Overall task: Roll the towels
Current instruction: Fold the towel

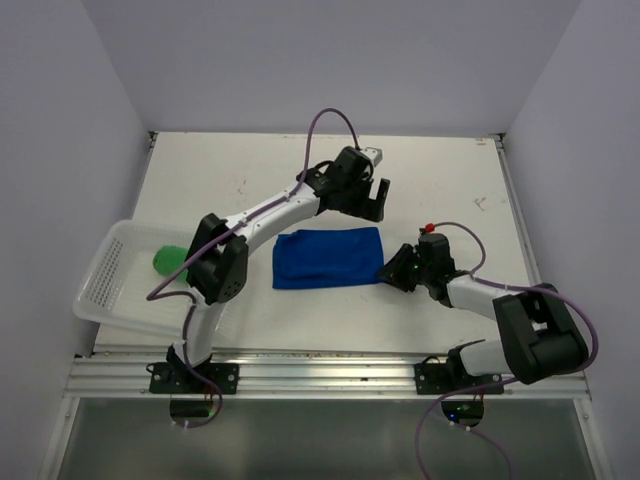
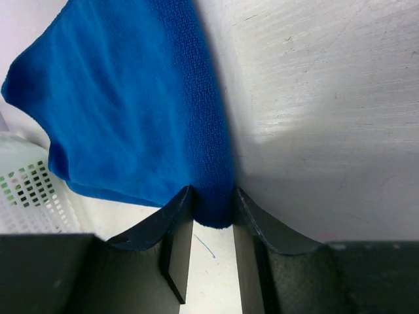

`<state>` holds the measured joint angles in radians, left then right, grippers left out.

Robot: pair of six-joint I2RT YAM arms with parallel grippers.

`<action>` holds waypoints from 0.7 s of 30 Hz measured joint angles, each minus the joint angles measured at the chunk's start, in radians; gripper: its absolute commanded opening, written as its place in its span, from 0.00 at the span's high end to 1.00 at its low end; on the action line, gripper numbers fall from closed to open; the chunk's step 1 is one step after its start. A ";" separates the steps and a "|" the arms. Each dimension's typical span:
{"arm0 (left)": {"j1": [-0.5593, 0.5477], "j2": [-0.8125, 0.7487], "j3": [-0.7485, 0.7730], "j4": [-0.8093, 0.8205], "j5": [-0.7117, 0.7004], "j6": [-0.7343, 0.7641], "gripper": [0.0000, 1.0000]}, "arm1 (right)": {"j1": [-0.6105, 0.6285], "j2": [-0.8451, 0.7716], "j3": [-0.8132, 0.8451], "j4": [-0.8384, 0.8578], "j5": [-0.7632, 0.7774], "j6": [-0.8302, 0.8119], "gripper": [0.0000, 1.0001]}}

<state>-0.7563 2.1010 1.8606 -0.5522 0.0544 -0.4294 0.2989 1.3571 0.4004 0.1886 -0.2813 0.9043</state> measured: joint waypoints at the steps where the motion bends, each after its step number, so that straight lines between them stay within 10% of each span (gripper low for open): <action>1: -0.006 0.018 0.023 -0.011 0.000 -0.003 0.04 | 0.000 0.006 -0.003 0.010 -0.002 -0.002 0.77; 21: -0.046 0.224 0.126 -0.037 0.045 -0.282 0.37 | 0.000 0.063 -0.035 0.163 -0.017 -0.091 0.99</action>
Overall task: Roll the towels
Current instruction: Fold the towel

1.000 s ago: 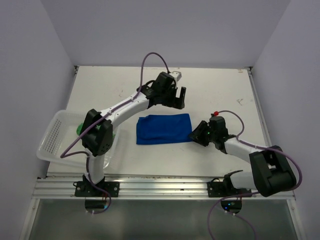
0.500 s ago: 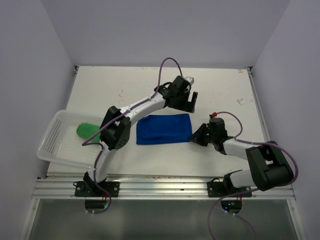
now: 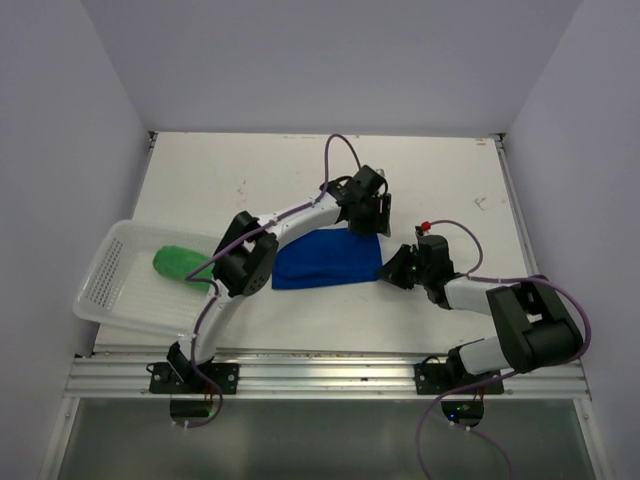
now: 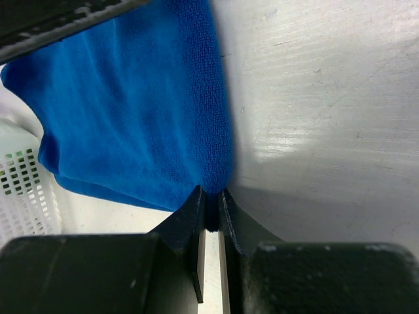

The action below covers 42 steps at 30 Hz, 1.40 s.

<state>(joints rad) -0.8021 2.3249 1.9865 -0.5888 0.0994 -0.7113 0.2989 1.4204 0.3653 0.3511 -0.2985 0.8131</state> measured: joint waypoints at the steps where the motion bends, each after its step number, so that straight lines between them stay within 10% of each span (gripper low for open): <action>1: 0.000 0.005 0.000 0.000 -0.001 -0.014 0.38 | 0.000 0.003 -0.003 0.010 -0.003 -0.002 0.99; 35: -0.053 0.180 0.222 -0.134 -0.283 -0.011 0.59 | 0.054 -0.013 -0.023 0.059 0.061 -0.068 1.00; 42: -0.072 0.187 0.229 -0.166 -0.371 -0.002 0.76 | 0.103 -0.071 -0.020 -0.015 0.149 -0.097 1.00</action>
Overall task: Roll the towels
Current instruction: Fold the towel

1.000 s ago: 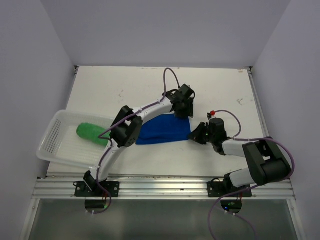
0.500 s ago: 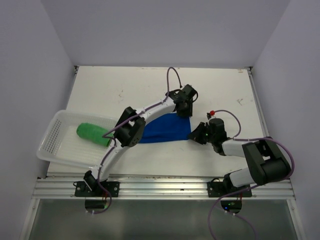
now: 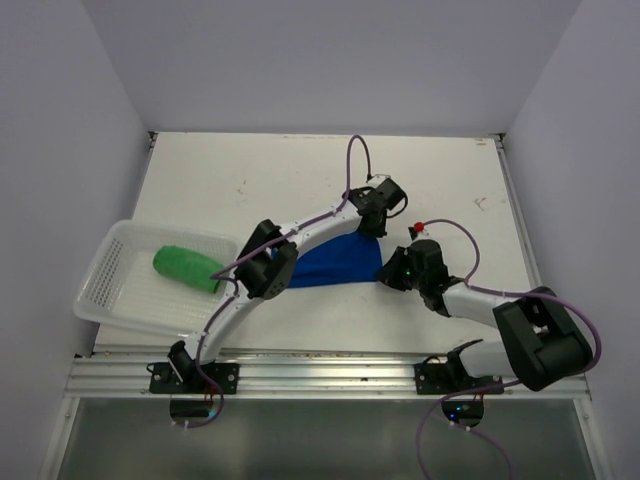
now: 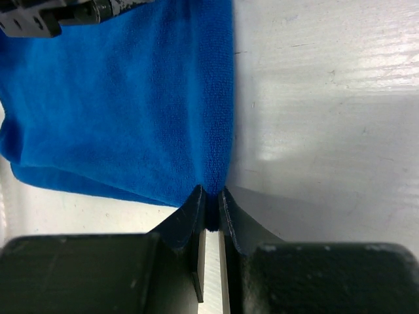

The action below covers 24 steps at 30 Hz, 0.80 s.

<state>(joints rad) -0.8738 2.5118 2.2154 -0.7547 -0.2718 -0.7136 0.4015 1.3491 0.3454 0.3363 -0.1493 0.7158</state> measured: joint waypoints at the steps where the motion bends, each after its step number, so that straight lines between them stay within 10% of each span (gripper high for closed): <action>1: 0.000 0.002 0.002 -0.005 -0.005 0.000 0.79 | 0.006 -0.010 0.000 -0.011 0.012 -0.004 1.00; 12: 0.000 0.008 0.017 -0.023 -0.014 -0.002 0.92 | 0.061 -0.084 0.013 -0.100 0.124 -0.048 1.00; 24: 0.046 -0.171 -0.324 0.235 0.147 -0.090 1.00 | 0.144 -0.159 0.044 -0.249 0.241 -0.128 1.00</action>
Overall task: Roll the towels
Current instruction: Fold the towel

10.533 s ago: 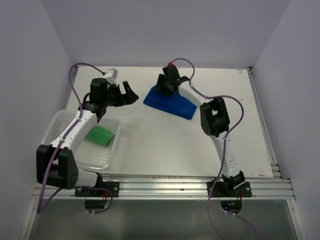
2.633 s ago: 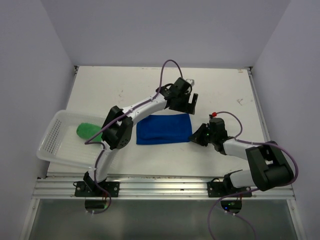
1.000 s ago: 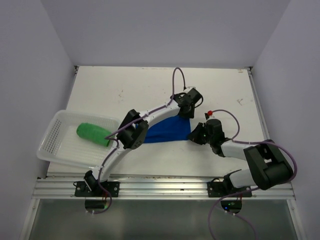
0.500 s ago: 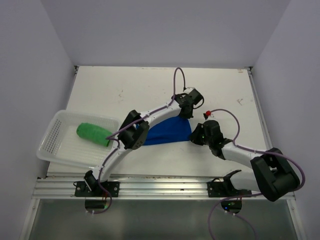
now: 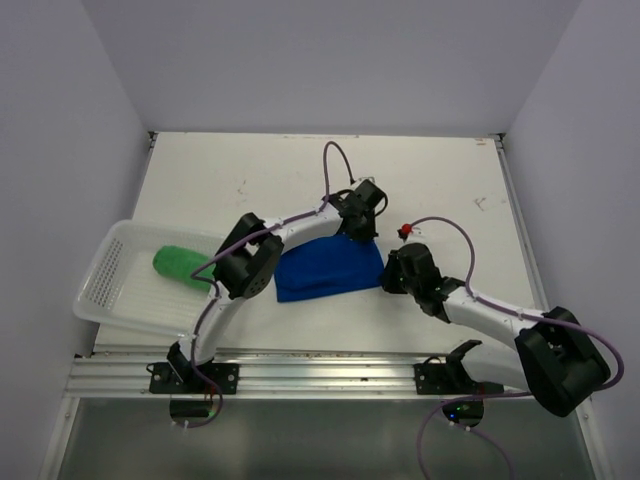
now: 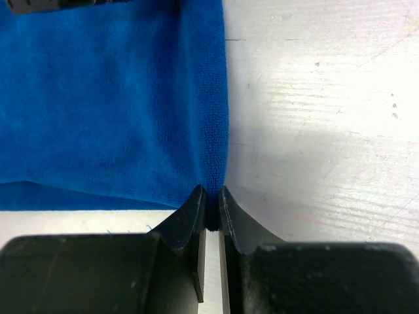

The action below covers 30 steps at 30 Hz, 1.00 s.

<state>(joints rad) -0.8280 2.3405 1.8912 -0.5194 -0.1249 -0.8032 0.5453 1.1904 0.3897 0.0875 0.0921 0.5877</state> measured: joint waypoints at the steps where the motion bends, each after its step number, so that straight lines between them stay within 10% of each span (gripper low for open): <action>1: 0.005 -0.010 -0.023 0.021 0.015 -0.003 1.00 | 0.016 -0.002 0.008 -0.013 0.021 -0.009 1.00; 30: 0.145 -0.205 -0.413 0.375 0.361 -0.016 1.00 | 0.553 0.324 0.298 -0.303 0.738 -0.084 1.00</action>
<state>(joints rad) -0.6830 2.1353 1.4780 -0.1448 0.2363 -0.8196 1.0985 1.5146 0.6872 -0.2153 0.8299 0.5037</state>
